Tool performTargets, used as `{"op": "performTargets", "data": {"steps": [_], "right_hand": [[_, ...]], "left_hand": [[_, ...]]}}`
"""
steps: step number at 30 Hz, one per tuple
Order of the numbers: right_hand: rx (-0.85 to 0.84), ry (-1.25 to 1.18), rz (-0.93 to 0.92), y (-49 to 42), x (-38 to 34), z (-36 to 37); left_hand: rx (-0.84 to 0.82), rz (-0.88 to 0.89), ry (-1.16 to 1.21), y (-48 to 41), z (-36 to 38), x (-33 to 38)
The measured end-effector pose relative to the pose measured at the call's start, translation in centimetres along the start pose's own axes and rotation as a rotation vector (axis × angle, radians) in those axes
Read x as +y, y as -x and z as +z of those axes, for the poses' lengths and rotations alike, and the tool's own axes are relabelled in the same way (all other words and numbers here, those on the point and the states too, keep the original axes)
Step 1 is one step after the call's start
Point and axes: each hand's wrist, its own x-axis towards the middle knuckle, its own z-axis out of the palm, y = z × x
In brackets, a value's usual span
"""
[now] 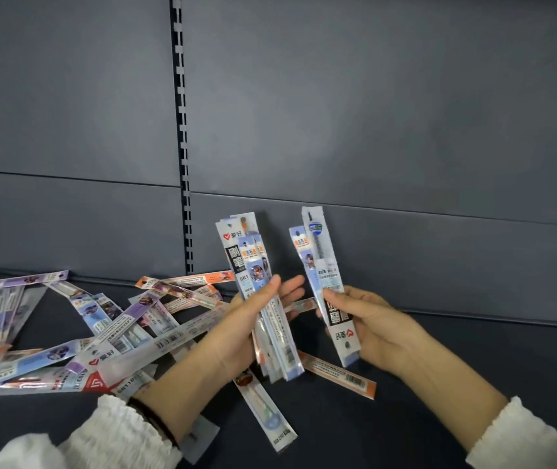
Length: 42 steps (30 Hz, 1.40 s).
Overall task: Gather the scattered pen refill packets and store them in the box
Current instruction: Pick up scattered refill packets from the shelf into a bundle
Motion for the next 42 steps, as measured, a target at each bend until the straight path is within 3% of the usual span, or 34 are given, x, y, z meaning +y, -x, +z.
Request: {"op": "performTargets", "data": {"steps": [11,16,18,21,24,28,32,35,38,42], "right_hand": [[0.009,0.206,-0.125,0.6,1.5,2.2],[0.032,0.321,-0.138,0.9,1.1,1.8],[0.052,0.259,-0.117,0.8,0.9,1.4],[0.132,-0.067,-0.125,0.1,0.1,0.4],[0.26,-0.335,-0.276,-0.6,-1.3,-1.7],[0.209,-0.439,-0.368,-0.3,-2.5,-3.2],[0.109,-0.286,-0.289,0.1,-1.9,-1.6],[0.036,0.004,-0.321,0.3,-0.7,0.4],[0.151,0.272,-0.427,0.7,0.0,2.1],[0.307,0.429,-0.588,0.4,0.3,1.9]], "left_hand": [[0.043,-0.063,-0.068,0.2,0.4,-1.0],[0.052,-0.048,0.03,0.0,-0.6,-0.3],[0.043,-0.07,0.078,0.0,-0.8,0.0],[0.024,-0.095,0.194,0.0,-0.6,0.3],[0.007,-0.123,0.283,-0.3,-0.8,0.2],[-0.022,-0.224,0.311,-0.3,-0.8,-0.1],[0.007,-0.238,0.167,-0.7,0.2,-0.1],[-0.024,-0.165,-0.14,-0.5,1.0,-0.2],[-0.203,-0.255,-0.21,0.5,1.8,-0.4],[-0.275,-0.258,-0.166,1.0,1.4,-0.7]]}}
